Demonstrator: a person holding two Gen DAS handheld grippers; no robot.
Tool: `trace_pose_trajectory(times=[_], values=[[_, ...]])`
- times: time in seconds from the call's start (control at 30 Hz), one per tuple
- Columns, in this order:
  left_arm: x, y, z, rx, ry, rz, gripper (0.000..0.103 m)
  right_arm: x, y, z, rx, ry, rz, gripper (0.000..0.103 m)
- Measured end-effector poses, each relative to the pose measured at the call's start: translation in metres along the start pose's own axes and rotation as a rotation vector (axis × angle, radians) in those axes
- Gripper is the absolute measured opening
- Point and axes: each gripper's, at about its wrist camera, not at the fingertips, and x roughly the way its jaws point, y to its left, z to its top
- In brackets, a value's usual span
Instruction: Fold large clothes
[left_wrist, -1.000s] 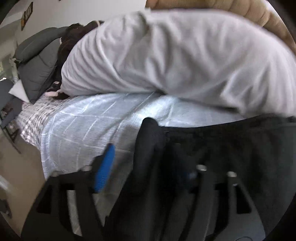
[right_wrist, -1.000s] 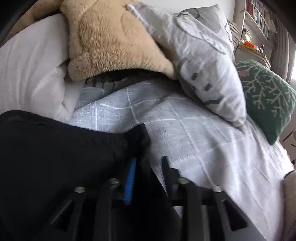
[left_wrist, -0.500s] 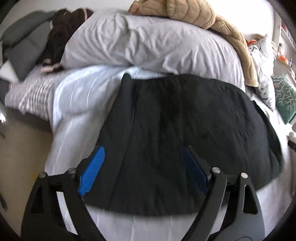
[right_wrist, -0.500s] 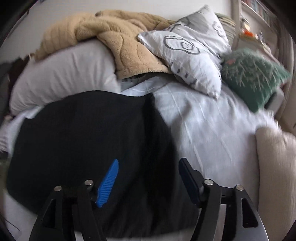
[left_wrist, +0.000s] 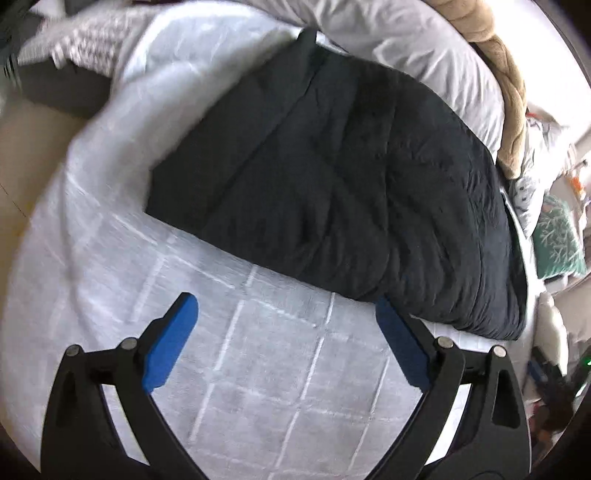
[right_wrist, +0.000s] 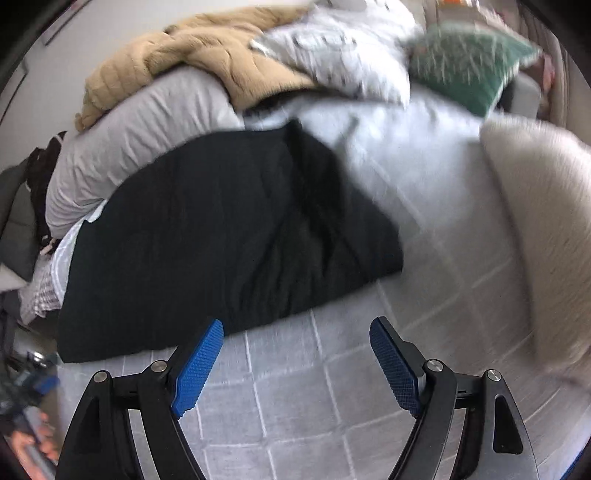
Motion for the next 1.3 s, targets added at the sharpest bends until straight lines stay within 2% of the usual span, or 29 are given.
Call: trace_pose_trajectory(times=[0.1, 0.2, 0.27, 0.33, 0.47, 0.53, 0.57, 0.6, 0.63, 0.67, 0.7, 0.73, 0.8, 0.9, 1.0, 1.13, 1.3], values=[[0.017, 0.007, 0.005, -0.09, 0.016, -0.081, 0.097, 0.019, -0.006, 0.002, 0.03, 0.008, 0.064, 0.084], [0.035, 0.018, 0.01, -0.184, 0.041, -0.176, 0.097, 0.037, -0.014, 0.003, 0.061, 0.009, 0.075, 0.084], [0.046, 0.022, 0.012, -0.23, 0.045, -0.212, 0.097, 0.052, -0.023, 0.003, 0.098, 0.021, 0.091, 0.084], [0.054, 0.024, 0.014, -0.258, 0.028, -0.229, 0.097, 0.063, -0.029, 0.004, 0.117, 0.031, 0.108, 0.083], [0.06, 0.034, 0.02, -0.302, -0.06, -0.266, 0.094, 0.077, -0.037, 0.01, 0.14, 0.0, 0.155, 0.083], [0.064, 0.044, 0.024, -0.348, -0.096, -0.304, 0.089, 0.082, -0.042, 0.017, 0.171, -0.025, 0.175, 0.083], [0.065, 0.051, 0.026, -0.38, -0.129, -0.315, 0.079, 0.084, -0.045, 0.02, 0.195, -0.039, 0.177, 0.082], [0.067, 0.055, 0.027, -0.395, -0.14, -0.318, 0.072, 0.086, -0.048, 0.023, 0.217, -0.051, 0.176, 0.076], [0.068, 0.059, 0.029, -0.41, -0.148, -0.332, 0.067, 0.089, -0.048, 0.026, 0.237, -0.066, 0.164, 0.064], [0.068, 0.06, 0.029, -0.407, -0.151, -0.333, 0.053, 0.09, -0.049, 0.027, 0.248, -0.068, 0.147, 0.058], [0.068, 0.059, 0.031, -0.393, -0.148, -0.333, 0.041, 0.09, -0.049, 0.028, 0.249, -0.068, 0.137, 0.044], [0.063, 0.055, 0.033, -0.374, -0.15, -0.322, 0.037, 0.086, -0.043, 0.03, 0.23, -0.076, 0.116, 0.032], [0.045, 0.047, 0.035, -0.334, -0.166, -0.299, 0.03, 0.073, -0.03, 0.034, 0.187, -0.1, 0.087, 0.023], [0.009, 0.042, 0.037, -0.285, -0.198, -0.297, 0.028, 0.04, -0.015, 0.038, 0.127, -0.154, 0.083, 0.021], [-0.022, 0.047, 0.032, -0.255, -0.194, -0.294, 0.027, 0.009, -0.009, 0.031, 0.088, -0.154, 0.086, 0.021], [-0.047, 0.066, 0.012, -0.232, -0.138, -0.301, 0.027, -0.02, -0.01, 0.004, 0.078, -0.062, 0.097, 0.021], [-0.069, 0.087, -0.026, -0.153, -0.079, -0.272, 0.03, -0.039, -0.02, -0.041, 0.056, 0.041, 0.117, 0.023]])
